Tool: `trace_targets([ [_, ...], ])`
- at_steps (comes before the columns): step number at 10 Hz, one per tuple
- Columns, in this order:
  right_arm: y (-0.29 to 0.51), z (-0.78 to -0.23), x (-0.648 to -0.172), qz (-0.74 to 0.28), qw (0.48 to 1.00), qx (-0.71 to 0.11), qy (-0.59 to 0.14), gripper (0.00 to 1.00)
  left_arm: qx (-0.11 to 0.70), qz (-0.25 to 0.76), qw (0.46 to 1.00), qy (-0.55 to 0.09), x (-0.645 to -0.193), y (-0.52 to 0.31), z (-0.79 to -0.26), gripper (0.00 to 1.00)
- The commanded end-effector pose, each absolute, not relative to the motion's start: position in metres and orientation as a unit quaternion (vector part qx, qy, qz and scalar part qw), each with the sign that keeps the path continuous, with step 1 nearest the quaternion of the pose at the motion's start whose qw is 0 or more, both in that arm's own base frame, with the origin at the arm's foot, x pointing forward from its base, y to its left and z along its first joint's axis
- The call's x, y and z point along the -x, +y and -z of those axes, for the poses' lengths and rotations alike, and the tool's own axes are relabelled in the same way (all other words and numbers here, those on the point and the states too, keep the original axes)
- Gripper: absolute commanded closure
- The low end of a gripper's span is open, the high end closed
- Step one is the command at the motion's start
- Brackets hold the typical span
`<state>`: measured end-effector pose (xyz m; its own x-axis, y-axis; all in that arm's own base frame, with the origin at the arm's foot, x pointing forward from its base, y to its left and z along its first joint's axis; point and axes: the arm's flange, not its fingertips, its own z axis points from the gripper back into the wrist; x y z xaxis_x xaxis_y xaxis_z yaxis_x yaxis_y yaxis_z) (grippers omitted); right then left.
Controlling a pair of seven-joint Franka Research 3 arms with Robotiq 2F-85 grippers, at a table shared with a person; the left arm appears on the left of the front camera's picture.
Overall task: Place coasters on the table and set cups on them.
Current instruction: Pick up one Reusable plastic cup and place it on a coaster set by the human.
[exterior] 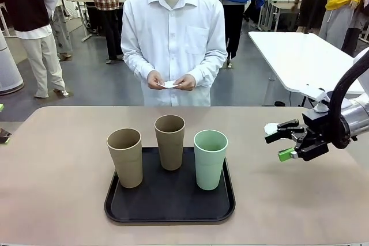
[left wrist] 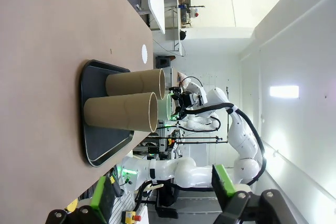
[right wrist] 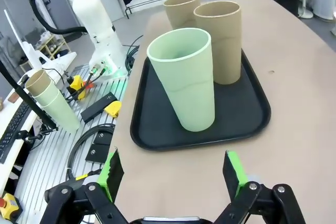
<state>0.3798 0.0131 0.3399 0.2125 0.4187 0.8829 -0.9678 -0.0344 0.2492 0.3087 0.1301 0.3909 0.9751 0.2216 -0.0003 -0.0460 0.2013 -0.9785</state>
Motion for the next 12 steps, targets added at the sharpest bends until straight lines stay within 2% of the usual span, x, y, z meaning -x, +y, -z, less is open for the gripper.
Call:
trace_targets([
  [1, 0.014, -0.341, -0.376, -0.552, 0.624, -0.463, -0.302, 0.00, 0.631, -0.085, 0.767, -0.075, -0.308, 0.131, -0.392, 0.00],
  [3, 0.012, -0.340, -0.379, -0.551, 0.627, -0.462, -0.298, 0.00, 0.631, -0.085, 0.767, -0.075, -0.308, 0.131, -0.392, 0.00],
  [5, 0.028, -0.321, -0.389, -0.569, 0.587, -0.468, -0.336, 0.00, 0.631, -0.085, 0.767, -0.075, -0.308, 0.131, -0.392, 0.00],
  [7, 0.038, -0.304, -0.399, -0.569, 0.569, -0.472, -0.361, 0.00, 0.631, -0.085, 0.767, -0.075, -0.308, 0.131, -0.392, 0.00],
  [12, 0.064, -0.276, -0.426, -0.516, 0.591, -0.499, -0.369, 0.00, 0.631, -0.085, 0.767, -0.075, -0.308, 0.131, -0.392, 0.00],
])
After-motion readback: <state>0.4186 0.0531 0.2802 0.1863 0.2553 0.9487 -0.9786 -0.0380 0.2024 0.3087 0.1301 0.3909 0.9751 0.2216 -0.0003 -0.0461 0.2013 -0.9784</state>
